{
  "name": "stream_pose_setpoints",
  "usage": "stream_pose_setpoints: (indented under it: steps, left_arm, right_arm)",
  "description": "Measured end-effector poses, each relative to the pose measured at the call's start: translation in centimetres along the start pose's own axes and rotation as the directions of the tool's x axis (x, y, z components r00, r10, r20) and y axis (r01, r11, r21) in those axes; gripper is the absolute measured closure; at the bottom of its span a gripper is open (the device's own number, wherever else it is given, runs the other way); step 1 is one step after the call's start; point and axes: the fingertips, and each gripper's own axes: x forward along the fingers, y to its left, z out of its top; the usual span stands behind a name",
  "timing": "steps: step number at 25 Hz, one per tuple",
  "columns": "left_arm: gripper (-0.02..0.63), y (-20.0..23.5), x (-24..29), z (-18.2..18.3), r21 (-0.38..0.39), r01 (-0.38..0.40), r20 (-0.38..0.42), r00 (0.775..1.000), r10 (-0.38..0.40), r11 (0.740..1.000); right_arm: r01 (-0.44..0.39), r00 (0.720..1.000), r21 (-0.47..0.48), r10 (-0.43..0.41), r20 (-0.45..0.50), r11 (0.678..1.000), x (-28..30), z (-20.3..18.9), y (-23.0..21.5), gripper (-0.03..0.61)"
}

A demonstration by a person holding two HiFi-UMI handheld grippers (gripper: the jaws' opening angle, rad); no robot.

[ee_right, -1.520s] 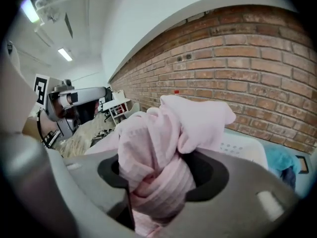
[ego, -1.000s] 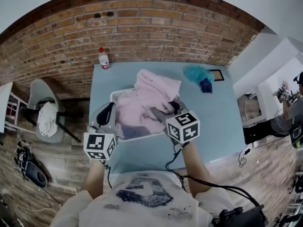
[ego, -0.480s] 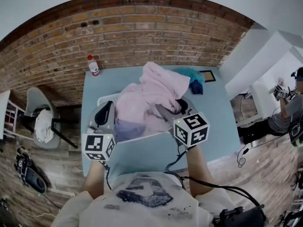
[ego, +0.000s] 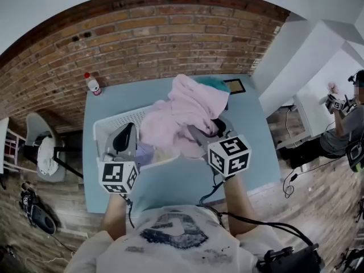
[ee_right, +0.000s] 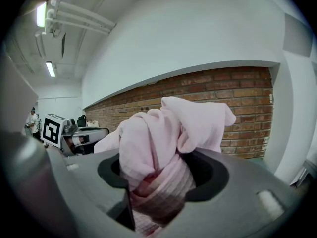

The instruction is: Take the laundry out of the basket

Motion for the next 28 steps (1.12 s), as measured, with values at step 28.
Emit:
stream_pose_setpoints:
  steps: [28]
  left_arm:
    - [0.621,-15.2,8.3,-6.6,-0.002,0.029,-0.078,0.997,-0.03,1.0]
  right_arm:
    - [0.148,0.984,0.032,-0.144,-0.102,0.988,-6.5,-12.1,-16.0,0.307]
